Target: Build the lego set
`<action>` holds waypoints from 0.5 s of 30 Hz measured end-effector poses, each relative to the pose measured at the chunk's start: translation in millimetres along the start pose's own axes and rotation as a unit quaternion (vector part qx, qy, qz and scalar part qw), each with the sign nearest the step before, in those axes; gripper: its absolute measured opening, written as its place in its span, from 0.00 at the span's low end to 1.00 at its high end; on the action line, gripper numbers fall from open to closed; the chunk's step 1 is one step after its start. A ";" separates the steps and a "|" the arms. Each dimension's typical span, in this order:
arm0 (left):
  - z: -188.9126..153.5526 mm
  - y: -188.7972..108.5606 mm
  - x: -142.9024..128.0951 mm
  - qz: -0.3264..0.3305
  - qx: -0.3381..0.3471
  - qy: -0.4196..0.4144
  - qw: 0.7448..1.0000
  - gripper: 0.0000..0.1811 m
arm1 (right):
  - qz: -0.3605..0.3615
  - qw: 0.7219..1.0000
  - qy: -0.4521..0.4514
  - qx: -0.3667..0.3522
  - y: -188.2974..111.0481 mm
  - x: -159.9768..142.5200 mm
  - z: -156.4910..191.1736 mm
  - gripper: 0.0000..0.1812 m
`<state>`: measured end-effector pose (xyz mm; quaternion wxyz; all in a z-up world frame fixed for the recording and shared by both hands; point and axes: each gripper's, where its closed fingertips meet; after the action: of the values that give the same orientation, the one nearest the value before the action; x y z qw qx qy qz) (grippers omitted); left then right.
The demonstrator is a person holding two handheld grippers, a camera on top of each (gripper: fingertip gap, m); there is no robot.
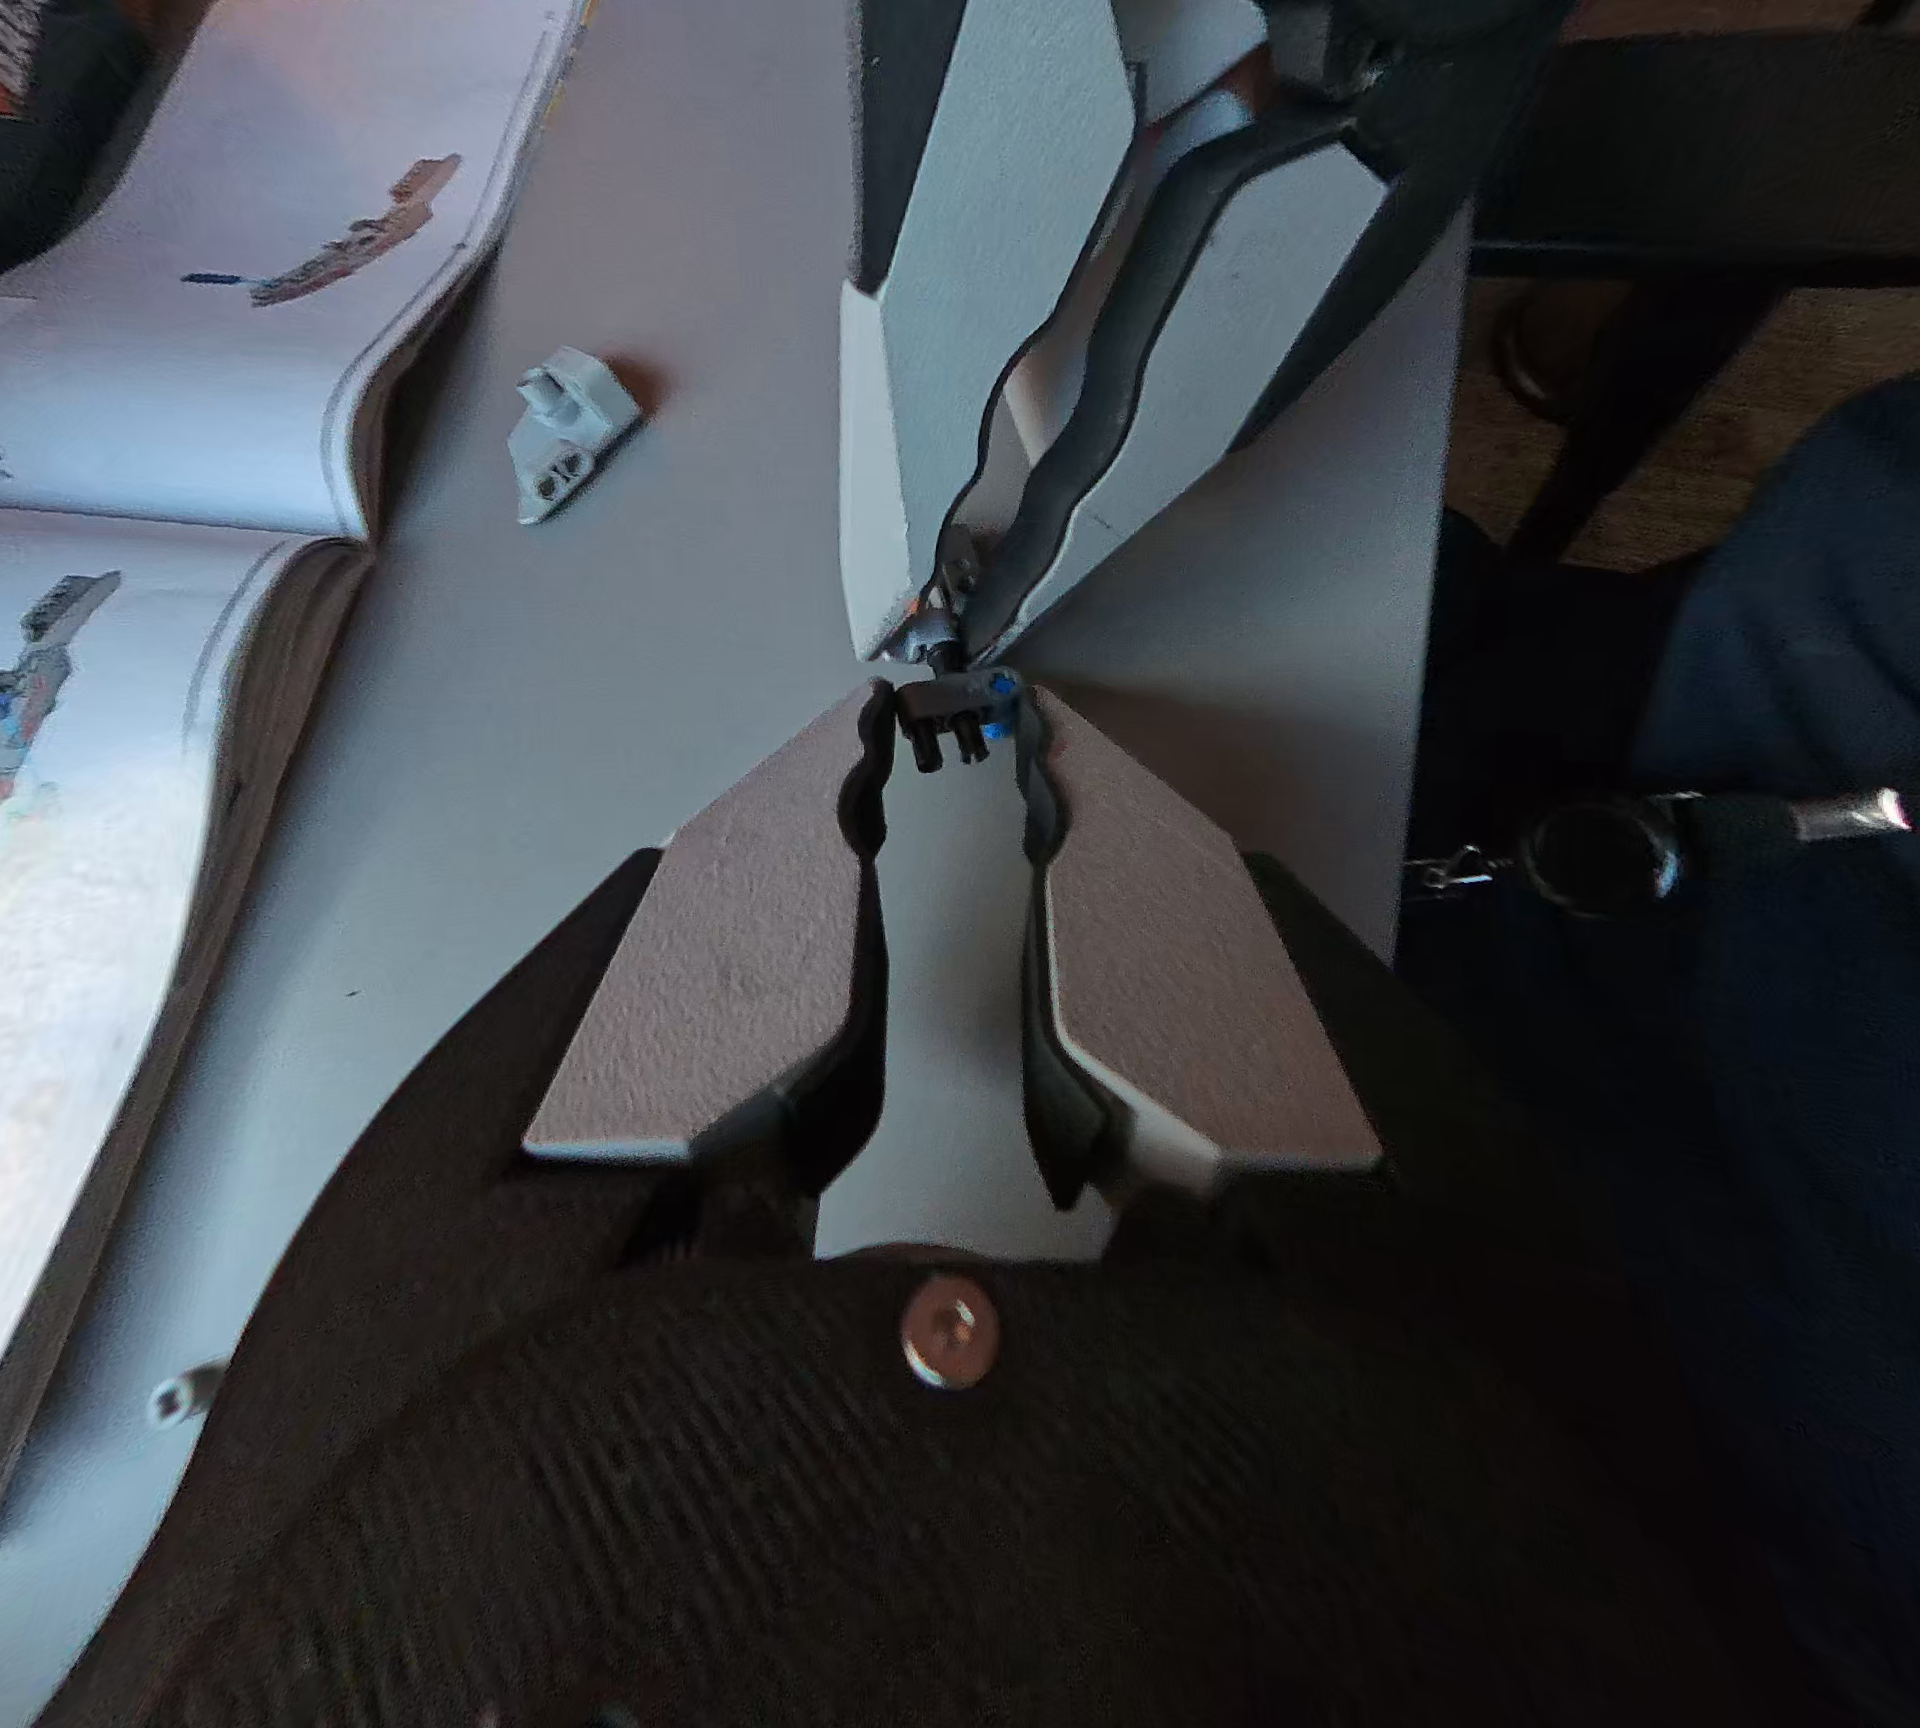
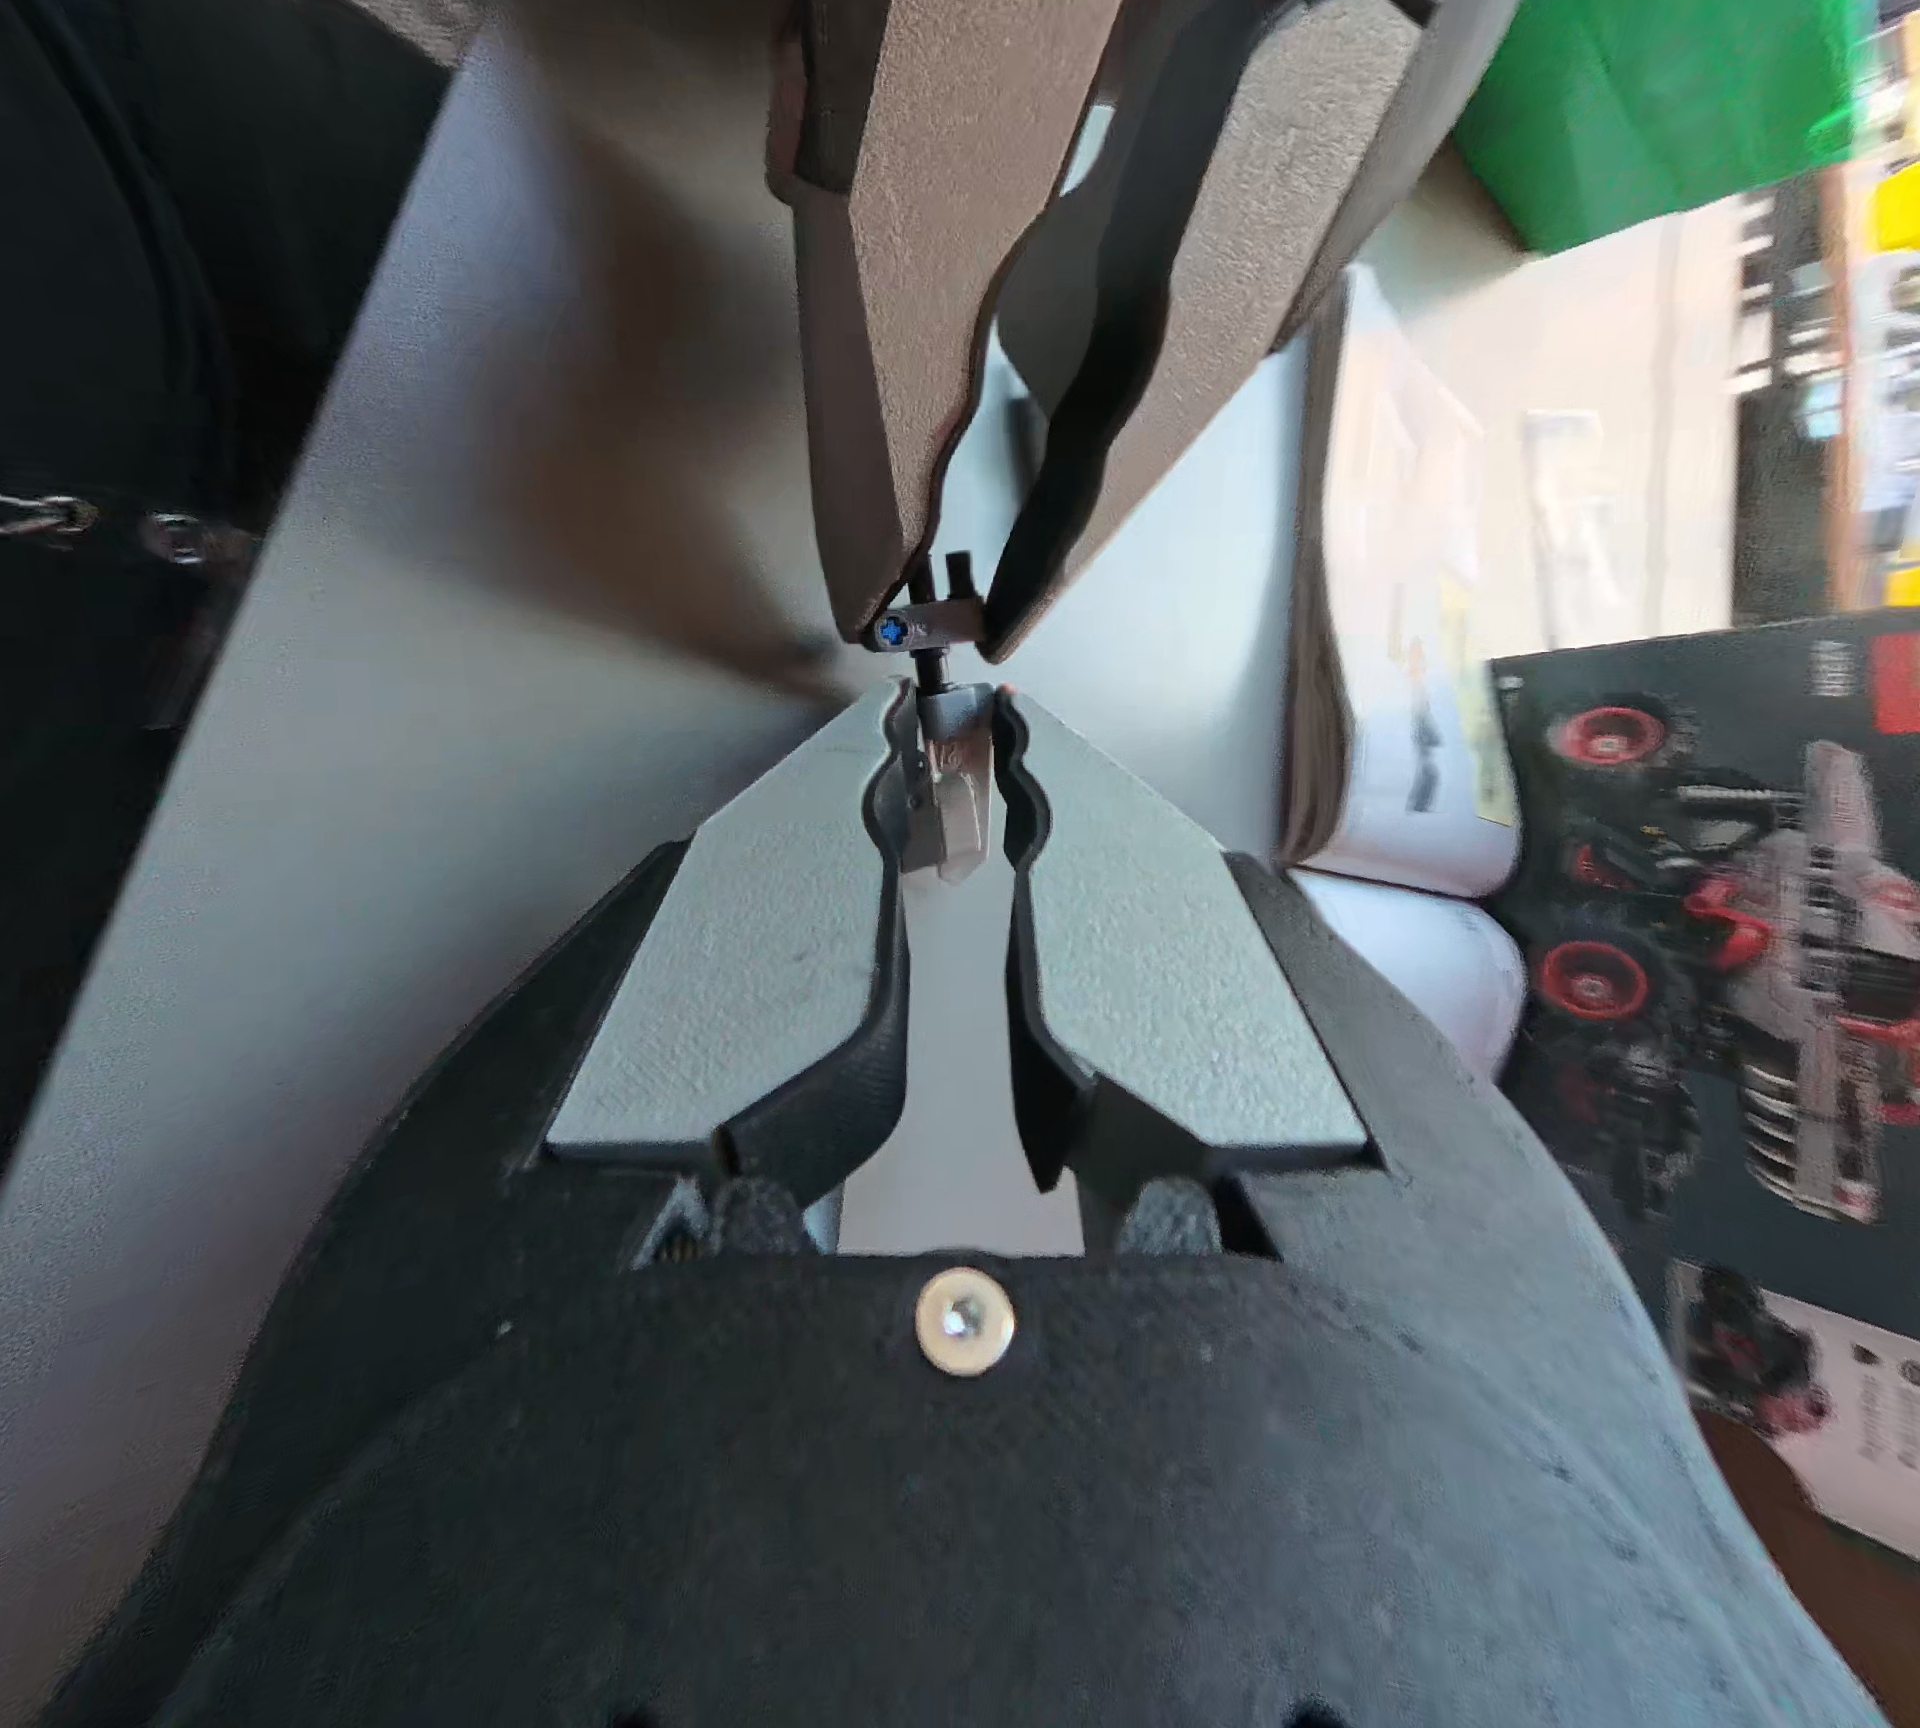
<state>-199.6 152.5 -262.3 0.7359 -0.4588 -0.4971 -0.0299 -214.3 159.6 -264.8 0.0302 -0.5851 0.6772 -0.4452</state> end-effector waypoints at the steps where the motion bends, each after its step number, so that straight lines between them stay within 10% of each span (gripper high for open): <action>1: 4.7 -2.4 2.0 -0.008 0.014 0.002 1.000 0.11 | -0.008 1.000 -0.008 -0.026 -0.9 1.2 -6.8 0.06; 8: 4.9 -31.7 26.0 -0.127 -0.061 -0.184 0.973 0.23 | -0.004 0.967 -0.123 -0.222 -17.8 20.5 -39.1 0.07; 15: 14.7 -36.9 36.8 -0.182 -0.047 -0.180 0.965 0.03 | -0.038 0.958 -0.141 -0.246 -27.7 36.1 -37.5 0.11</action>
<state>-209.8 156.7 -209.3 0.5940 -0.3922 -0.6947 -0.1038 -225.4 153.5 -207.2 -0.0360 -0.6564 0.7321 -0.1786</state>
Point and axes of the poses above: each gripper's, where its closed fingertips meet, y out along the fingers, x out of its top, z = x × y across the jaws, and after that the axes turned 1 degree about -x, right-handed
